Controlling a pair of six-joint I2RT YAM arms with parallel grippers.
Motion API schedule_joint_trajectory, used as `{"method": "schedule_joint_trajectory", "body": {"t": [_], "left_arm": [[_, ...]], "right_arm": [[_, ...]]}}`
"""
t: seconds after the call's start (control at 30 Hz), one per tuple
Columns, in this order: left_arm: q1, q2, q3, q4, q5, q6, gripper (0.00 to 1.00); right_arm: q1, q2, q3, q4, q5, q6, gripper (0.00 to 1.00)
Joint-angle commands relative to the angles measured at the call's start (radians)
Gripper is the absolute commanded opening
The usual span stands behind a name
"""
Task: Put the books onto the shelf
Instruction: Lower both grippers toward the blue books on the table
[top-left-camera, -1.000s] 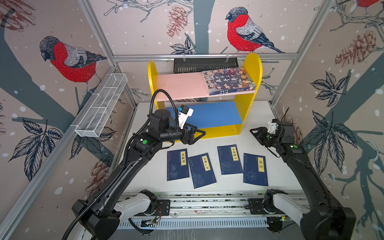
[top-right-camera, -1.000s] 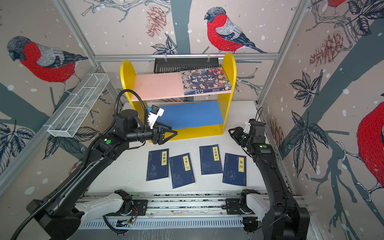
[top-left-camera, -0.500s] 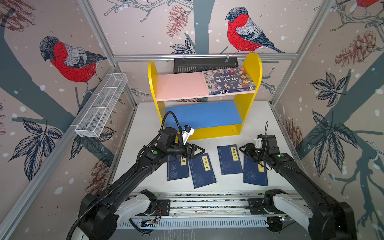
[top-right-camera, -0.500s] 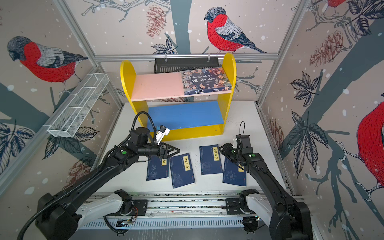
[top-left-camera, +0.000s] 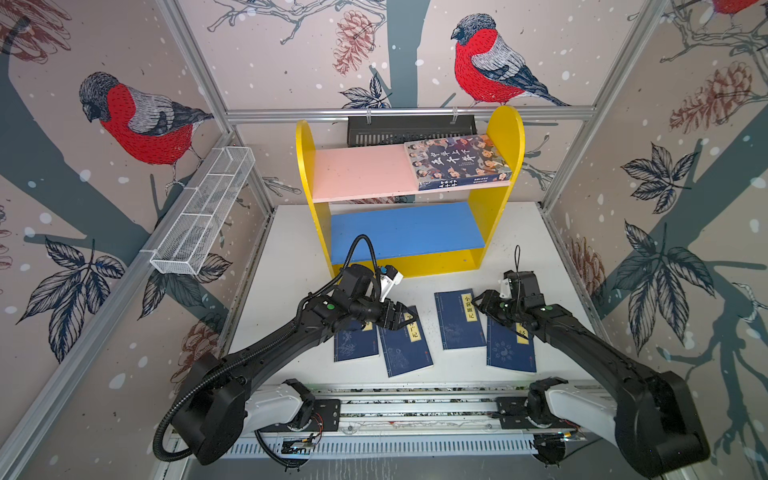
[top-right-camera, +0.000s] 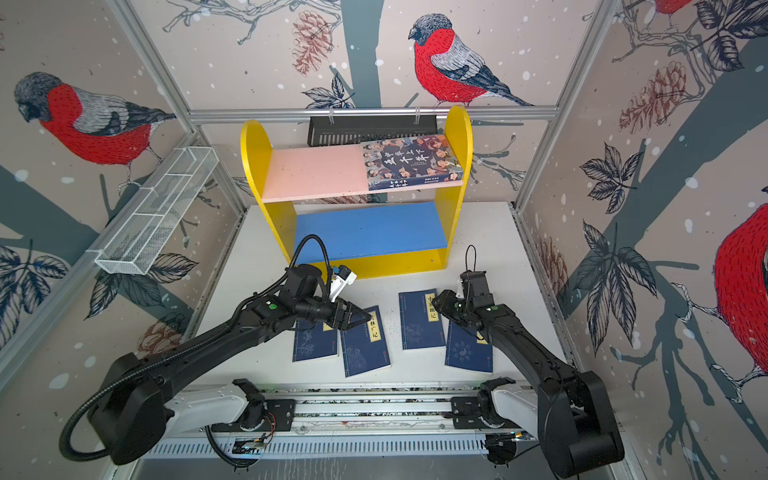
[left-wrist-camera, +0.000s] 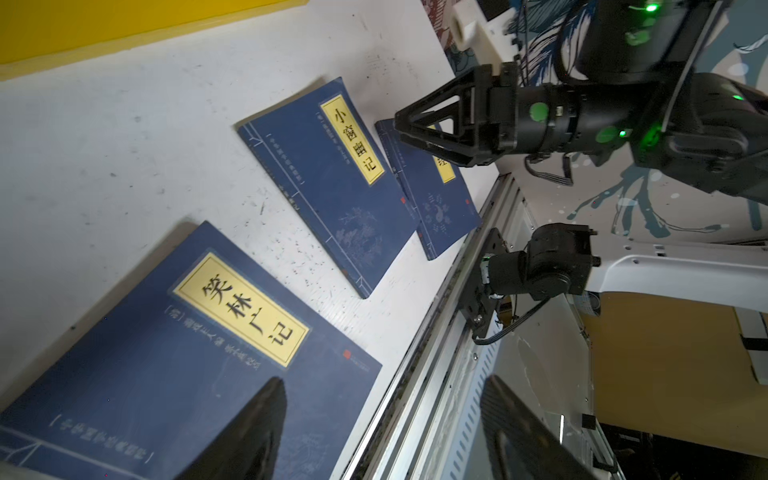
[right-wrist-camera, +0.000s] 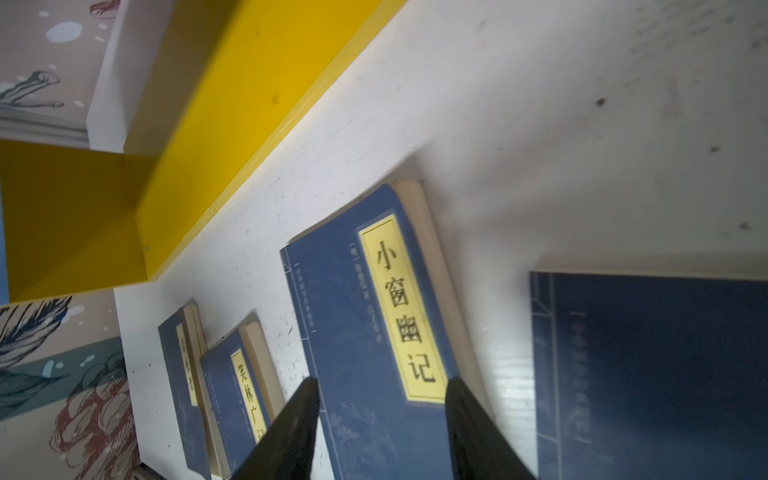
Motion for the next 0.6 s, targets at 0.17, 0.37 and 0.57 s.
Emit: {"method": "schedule_joint_trajectory", "body": {"t": [0.17,0.37,0.57], "left_arm": [[0.074,-0.091,-0.142,0.036,-0.128,-0.039,0.78],[0.114,-0.089,-0.213,0.054,-0.114,-0.068,0.79],[0.114,-0.054,-0.231,0.090,-0.065,-0.058,0.82]], "right_arm": [[0.240,-0.119,-0.065,0.080,0.059,0.086,0.51],[0.459,-0.149,-0.122,0.160,0.087,0.179,0.50],[0.599,-0.052,-0.113,0.245,0.114,0.195,0.50]]}}
